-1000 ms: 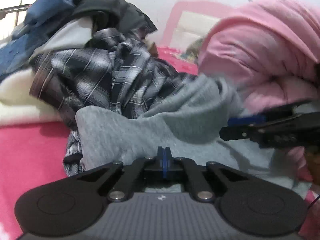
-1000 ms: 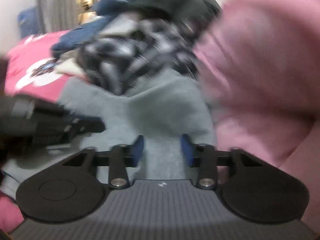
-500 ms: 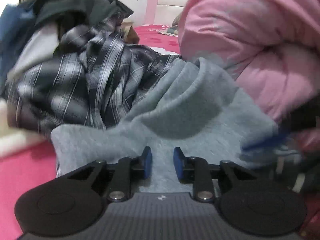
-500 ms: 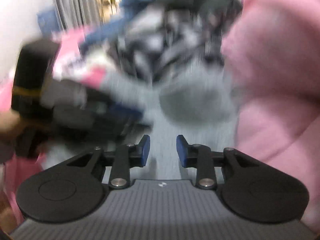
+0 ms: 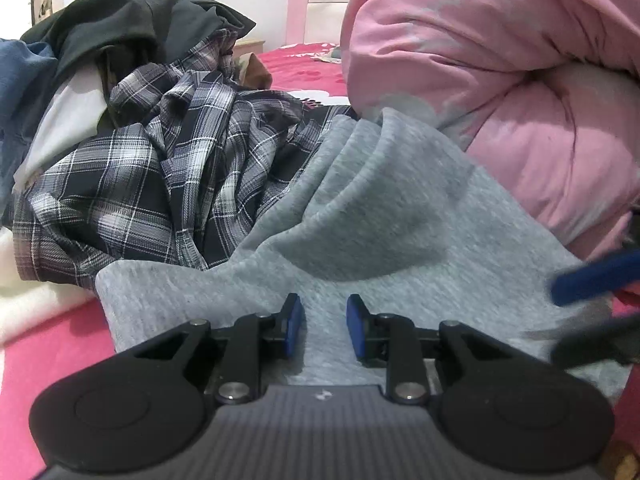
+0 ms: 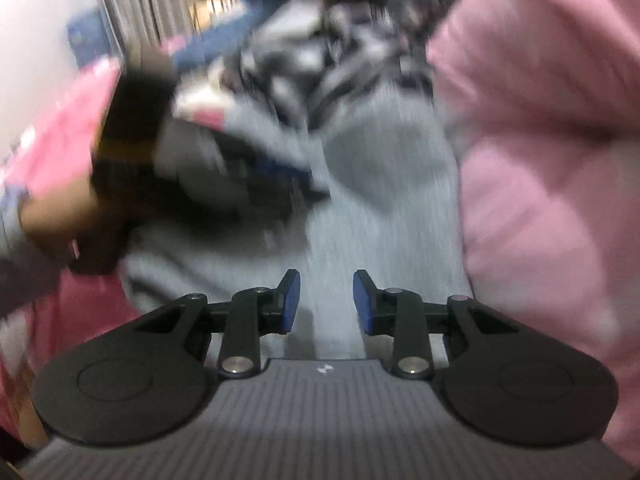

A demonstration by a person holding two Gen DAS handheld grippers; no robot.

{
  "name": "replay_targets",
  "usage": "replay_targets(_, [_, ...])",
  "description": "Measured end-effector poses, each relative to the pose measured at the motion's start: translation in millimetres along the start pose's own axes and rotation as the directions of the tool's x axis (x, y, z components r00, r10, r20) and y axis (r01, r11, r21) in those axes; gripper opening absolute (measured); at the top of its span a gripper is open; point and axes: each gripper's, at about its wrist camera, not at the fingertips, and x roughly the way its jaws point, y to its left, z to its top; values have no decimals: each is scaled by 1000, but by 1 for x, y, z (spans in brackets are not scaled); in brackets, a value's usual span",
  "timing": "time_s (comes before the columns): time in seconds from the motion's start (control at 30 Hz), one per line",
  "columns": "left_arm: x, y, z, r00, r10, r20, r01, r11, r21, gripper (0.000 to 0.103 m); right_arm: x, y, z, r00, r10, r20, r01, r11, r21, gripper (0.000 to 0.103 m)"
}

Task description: Fold clothes

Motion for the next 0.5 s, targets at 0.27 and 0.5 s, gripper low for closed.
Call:
replay_targets(0.27, [-1, -2, -2, 1000, 2, 9, -2, 1000, -2, 27, 27, 31, -15, 997, 2, -79, -11, 993, -114, 27])
replay_targets(0.5, [-1, -3, -2, 1000, 5, 10, -5, 1000, 6, 27, 8, 13, -28, 979, 115, -167, -123, 992, -41, 27])
